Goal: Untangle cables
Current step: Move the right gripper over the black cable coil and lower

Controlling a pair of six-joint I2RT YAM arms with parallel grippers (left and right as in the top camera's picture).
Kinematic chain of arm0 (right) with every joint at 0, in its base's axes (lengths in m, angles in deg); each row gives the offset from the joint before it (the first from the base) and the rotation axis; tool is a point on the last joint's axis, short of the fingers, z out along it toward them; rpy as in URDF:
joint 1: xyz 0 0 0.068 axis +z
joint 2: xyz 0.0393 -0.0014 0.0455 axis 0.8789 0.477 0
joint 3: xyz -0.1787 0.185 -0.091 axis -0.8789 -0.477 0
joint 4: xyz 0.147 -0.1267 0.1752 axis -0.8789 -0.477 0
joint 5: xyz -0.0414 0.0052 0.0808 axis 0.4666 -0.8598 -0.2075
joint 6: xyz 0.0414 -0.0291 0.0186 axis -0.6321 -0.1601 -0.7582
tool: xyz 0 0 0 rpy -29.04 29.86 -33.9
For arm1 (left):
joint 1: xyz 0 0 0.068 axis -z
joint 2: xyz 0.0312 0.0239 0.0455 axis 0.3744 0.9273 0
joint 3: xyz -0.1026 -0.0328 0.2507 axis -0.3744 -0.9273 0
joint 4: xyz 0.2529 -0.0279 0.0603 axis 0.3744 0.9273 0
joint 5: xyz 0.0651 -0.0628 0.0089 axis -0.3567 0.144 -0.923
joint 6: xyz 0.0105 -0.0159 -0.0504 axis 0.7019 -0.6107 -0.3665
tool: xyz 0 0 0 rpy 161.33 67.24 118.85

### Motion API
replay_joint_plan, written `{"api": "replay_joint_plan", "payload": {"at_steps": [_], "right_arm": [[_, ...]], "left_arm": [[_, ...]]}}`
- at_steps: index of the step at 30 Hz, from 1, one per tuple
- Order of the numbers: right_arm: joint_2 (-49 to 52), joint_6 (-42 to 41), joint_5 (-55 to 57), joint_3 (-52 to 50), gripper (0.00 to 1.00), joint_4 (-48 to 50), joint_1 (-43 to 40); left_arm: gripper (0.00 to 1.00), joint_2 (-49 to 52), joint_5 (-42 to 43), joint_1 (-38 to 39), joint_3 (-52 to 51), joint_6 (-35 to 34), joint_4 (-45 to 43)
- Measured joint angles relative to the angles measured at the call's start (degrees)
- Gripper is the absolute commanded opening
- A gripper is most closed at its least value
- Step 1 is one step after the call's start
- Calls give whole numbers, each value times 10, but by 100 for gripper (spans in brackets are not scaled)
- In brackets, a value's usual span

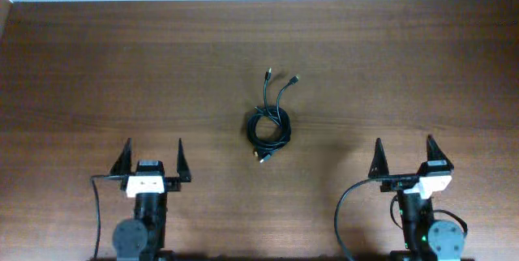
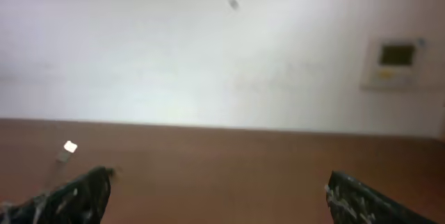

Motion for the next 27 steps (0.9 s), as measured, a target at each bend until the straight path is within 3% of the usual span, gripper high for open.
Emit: {"api": "replay_joint_plan", "payload": {"at_steps": [3,8,13,19,22,27], "right_arm": [[0,14,-51,2,99,21,0],[32,38,-120,89,99,-43,0],[146,58,-143,255,99,-155,0],[323,64,-155,526,99,-468,0],[390,65,-182,677,99,-637,-1],[410,66,-289,776,99,-739,-1]], "left_arm": [[99,0,44,0,2,-22,-21],[99,17,79,0,103,-67,2],[99,132,123,0,284,-78,137],[99,368,201,0,551,-77,354],[99,433,243,0,664,-78,465],[99,437,355,1,707,-78,554]]}}
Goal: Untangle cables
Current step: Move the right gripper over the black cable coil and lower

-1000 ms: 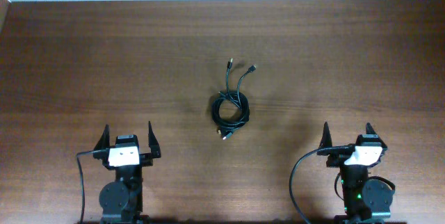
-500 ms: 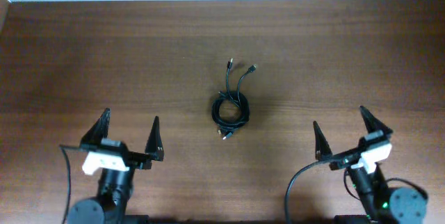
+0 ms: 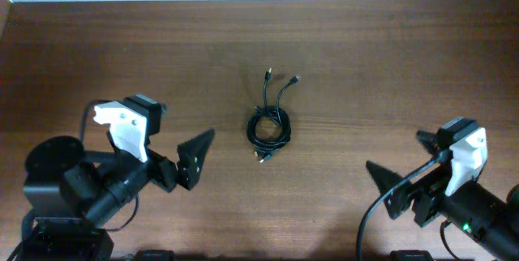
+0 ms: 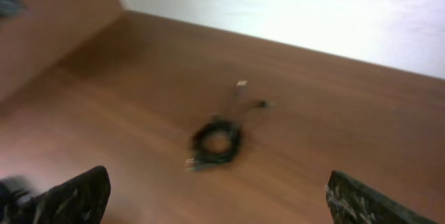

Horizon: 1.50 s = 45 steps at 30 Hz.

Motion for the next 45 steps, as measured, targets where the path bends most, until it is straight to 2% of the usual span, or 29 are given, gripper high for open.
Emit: {"api": "replay_joint_plan", "payload": {"at_steps": [5,11,13,15,19,24,26,28,29,31,36,39,41,45], "right_arm": [[2,0,-52,0,99,37,0],[27,-2,-39,0,99,50,0],[87,-26,-26,-4,99,52,0],[210,-66,-27,-8,99,53,0],[381,-117,-50,-16,99,70,26],[499,-136,-28,-16,99,143,114],[519,-137,-4,-16,100,187,141],[544,-137,9,-16,88,194,169],[555,-138,16,-16,86,194,181],[592,-140,37,-16,86,183,216],[612,-163,92,-16,87,175,268],[612,-168,137,-16,87,175,269],[614,-184,208,-16,85,185,269],[628,-195,243,-16,83,222,269]], "left_arm": [[99,3,17,0,0,0,35],[99,17,7,0,0,0,47],[99,22,10,0,0,0,43],[99,30,23,0,0,0,22],[99,40,22,0,-1,0,-1],[99,57,23,0,-1,0,-1],[99,58,33,0,-1,0,-1],[99,58,40,0,-1,0,-1],[99,58,42,0,-1,0,-2],[99,58,44,0,-1,0,-2],[99,58,44,0,-1,0,-1],[99,58,44,0,-1,0,0],[99,58,50,0,-1,0,4],[99,58,77,0,-1,0,6]]}}
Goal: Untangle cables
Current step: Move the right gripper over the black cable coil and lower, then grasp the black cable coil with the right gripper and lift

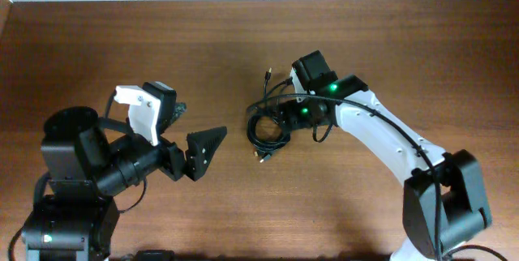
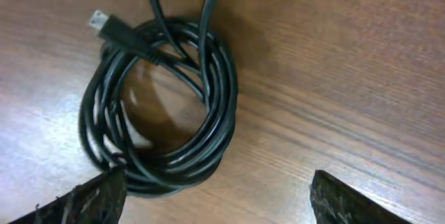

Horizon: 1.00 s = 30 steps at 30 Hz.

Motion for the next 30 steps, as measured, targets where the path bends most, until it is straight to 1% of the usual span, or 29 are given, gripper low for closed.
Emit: {"api": "replay_joint_plan", "payload": {"at_steps": [3,5,8,11,12,25,29,30], "right_arm": [[28,0,12,0,75,53,0],[50,-1,14,0,75,77,0],[74,-2,14,0,74,91,0],[85,-2,14,0,66,101,0],[91,-1,14,0,64,101,0],[97,-9,14,0,64,101,0],[97,-28,14,0,63,101,0],[98,-30,14,0,61,101,0]], "left_arm": [[99,0,14,0,0,0,1],[99,0,26,0,0,0,1],[99,0,31,0,0,0,2],[99,0,35,0,0,0,2],[99,0,35,0,0,0,2],[99,0,37,0,0,0,2],[99,0,37,0,0,0,2],[99,0,37,0,0,0,2]]}}
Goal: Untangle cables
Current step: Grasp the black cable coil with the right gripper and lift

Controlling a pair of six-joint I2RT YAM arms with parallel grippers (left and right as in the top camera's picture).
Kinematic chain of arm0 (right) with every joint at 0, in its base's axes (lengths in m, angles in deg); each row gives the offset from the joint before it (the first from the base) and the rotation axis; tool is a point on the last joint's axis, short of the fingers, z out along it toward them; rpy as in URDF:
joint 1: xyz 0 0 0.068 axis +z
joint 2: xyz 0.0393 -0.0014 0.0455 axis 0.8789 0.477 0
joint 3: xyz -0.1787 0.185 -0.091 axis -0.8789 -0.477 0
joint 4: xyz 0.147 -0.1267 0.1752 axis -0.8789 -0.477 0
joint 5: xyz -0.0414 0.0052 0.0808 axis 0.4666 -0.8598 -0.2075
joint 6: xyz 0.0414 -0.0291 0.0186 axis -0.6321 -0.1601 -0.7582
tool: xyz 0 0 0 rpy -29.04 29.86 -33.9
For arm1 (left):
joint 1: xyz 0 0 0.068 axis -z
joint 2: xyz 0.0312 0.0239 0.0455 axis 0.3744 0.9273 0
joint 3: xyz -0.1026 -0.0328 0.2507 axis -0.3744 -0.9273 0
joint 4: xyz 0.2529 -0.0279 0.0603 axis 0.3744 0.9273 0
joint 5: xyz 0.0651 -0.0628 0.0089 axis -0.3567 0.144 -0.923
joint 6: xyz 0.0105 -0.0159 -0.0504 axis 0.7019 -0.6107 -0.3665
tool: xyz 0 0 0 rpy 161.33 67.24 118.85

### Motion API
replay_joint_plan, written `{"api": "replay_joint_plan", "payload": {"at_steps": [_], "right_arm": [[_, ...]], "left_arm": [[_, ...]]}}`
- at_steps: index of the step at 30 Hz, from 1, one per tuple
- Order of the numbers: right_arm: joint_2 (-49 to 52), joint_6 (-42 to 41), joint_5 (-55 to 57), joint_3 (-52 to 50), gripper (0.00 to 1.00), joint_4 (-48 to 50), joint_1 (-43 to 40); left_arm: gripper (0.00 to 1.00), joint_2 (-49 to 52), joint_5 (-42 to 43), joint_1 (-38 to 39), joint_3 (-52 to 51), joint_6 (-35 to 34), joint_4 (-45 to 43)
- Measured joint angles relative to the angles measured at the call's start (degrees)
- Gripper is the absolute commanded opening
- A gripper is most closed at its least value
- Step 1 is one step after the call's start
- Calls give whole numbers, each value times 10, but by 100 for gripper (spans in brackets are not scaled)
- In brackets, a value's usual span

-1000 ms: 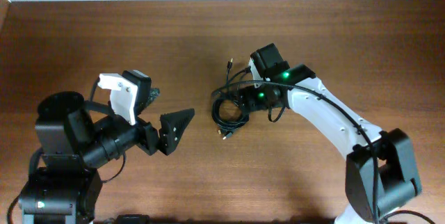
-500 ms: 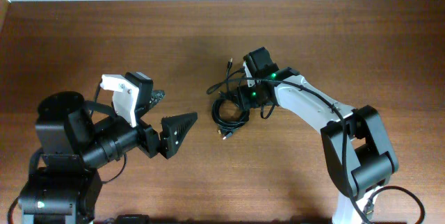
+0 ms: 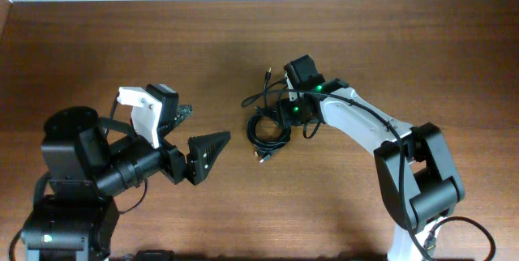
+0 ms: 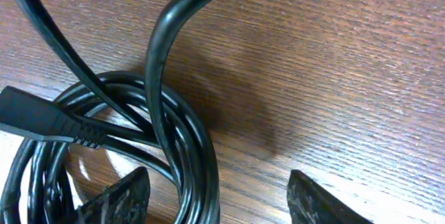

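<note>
A black cable [image 3: 268, 130] lies coiled at the middle of the wooden table [image 3: 405, 42], its loose ends running toward the far side. My right gripper [image 3: 285, 113] is down at the coil's right edge and stands open. In the right wrist view the coil [image 4: 188, 147] fills the lower left. Its right-hand strands pass between the fingertips [image 4: 118, 196], and a plug [image 4: 35, 116] lies across the loops. My left gripper [image 3: 208, 125] hovers open to the left of the coil, apart from it.
Bare wood surrounds the coil. The table's far edge meets a white wall. The right arm [image 3: 365, 127] stretches across the table's right half toward the middle.
My right gripper has come closer to the coil, so its right-hand strands now sit between the fingers. A loose strand now bows out to the coil's upper left. The left gripper shifted slightly right.
Both arms were parked at the near edge with grippers open and the coil untouched at mid-table. Then both had risen and faced the coil. Later the right gripper was over the coil's upper right, and now it straddles the coil's right side.
</note>
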Motion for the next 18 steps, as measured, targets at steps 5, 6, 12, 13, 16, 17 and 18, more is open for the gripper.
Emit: {"api": "replay_joint_plan", "payload": {"at_steps": [5,6,12,13,16,17,18], "right_arm": [[22,0,-5,0,4,-2,15],[22,-3,-5,0,4,1,21],[24,-2,-11,63,4,-58,16],[24,-2,-11,88,4,-74,15],[23,4,-12,206,4,-156,10],[23,5,-11,242,4,-184,10],[23,7,-11,285,4,-213,9]], "left_arm": [[99,0,0,0,0,0,0],[99,0,0,0,0,0,0],[99,0,0,0,0,0,0],[99,0,0,0,0,0,0],[99,0,0,0,0,0,2],[99,0,0,0,0,0,0],[99,0,0,0,0,0,1]]}}
